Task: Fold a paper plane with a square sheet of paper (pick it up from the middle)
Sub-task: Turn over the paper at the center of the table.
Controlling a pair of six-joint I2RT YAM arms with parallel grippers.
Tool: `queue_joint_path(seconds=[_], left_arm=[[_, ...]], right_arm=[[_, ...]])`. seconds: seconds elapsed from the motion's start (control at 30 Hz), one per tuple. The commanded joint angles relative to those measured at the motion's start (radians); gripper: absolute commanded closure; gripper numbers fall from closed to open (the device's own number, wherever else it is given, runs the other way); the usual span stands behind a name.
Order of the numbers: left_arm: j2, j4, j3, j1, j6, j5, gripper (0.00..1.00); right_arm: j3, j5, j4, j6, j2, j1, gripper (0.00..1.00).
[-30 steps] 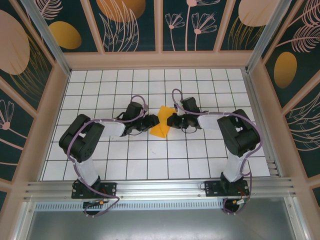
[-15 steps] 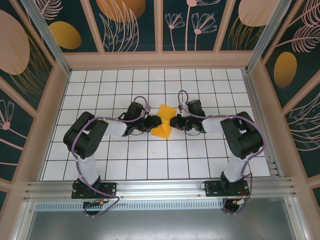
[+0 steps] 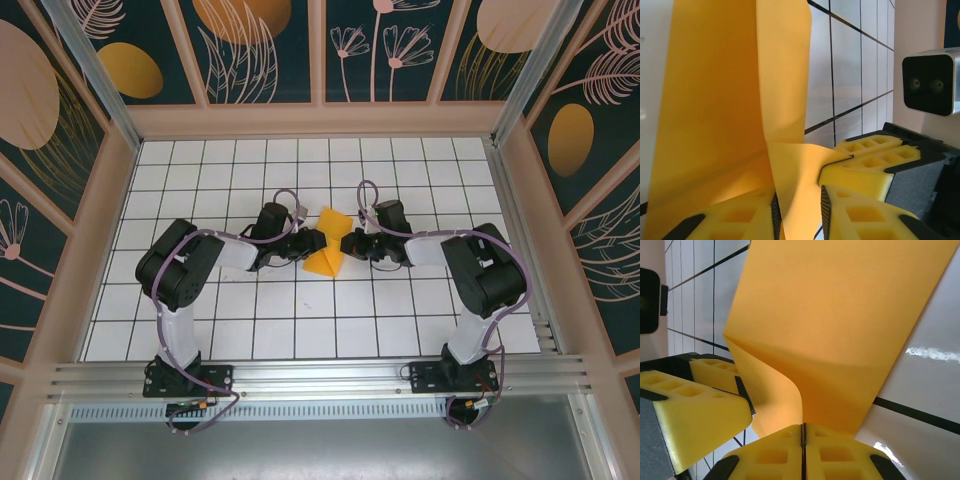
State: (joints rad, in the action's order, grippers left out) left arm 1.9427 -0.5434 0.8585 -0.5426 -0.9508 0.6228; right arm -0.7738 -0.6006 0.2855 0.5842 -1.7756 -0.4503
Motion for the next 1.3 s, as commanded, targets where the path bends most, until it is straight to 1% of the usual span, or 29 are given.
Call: queue_joint_path(seconds=[0.0,0.13,0.27,0.37,0.43,0.53,0.67,0.77,0.87,1.0,1.13,1.27], left_arm=[[0.034,-0.047,0.004,0.006,0.038,0.016,0.75],[0.044,-0.046,0.004,0.006,0.052,0.005,0.81],[0.033,-0.044,0.002,0.006,0.069,-0.019,0.89],[0.006,-0.031,0.001,0.006,0.101,-0.032,0.94],[-0.024,-0.001,0.0,0.006,0.134,-0.058,0.98],[-0.081,0.053,0.001,0.006,0.185,-0.097,1.0],[-0.173,0.167,0.01,0.006,0.265,-0.166,1.0],[-0.259,0.312,0.044,0.006,0.356,-0.259,1.0],[-0.337,0.468,0.086,0.005,0.442,-0.385,1.0],[-0.408,0.689,0.177,0.003,0.539,-0.617,1.0],[-0.42,0.833,0.245,-0.001,0.595,-0.805,1.0],[-0.376,0.918,0.303,-0.017,0.622,-0.987,1.0]], right_arm=[[0.012,-0.011,0.024,0.009,0.024,0.013,0.92],[0.01,-0.013,0.02,0.009,0.029,0.015,0.9],[0.008,-0.006,0.003,0.002,0.05,0.016,0.85],[0.001,0.028,-0.041,-0.02,0.099,0.021,0.74],[0.002,0.083,-0.078,-0.038,0.153,0.026,0.64],[0.015,0.174,-0.121,-0.058,0.24,0.033,0.5],[0.047,0.305,-0.152,-0.066,0.356,0.04,0.39],[0.075,0.391,-0.165,-0.067,0.428,0.042,0.33],[0.103,0.449,-0.165,-0.065,0.484,0.045,0.29],[0.127,0.49,-0.164,-0.058,0.527,0.049,0.27],[0.141,0.516,-0.167,-0.05,0.538,0.052,0.27],[0.151,0.547,-0.171,-0.033,0.544,0.057,0.27]])
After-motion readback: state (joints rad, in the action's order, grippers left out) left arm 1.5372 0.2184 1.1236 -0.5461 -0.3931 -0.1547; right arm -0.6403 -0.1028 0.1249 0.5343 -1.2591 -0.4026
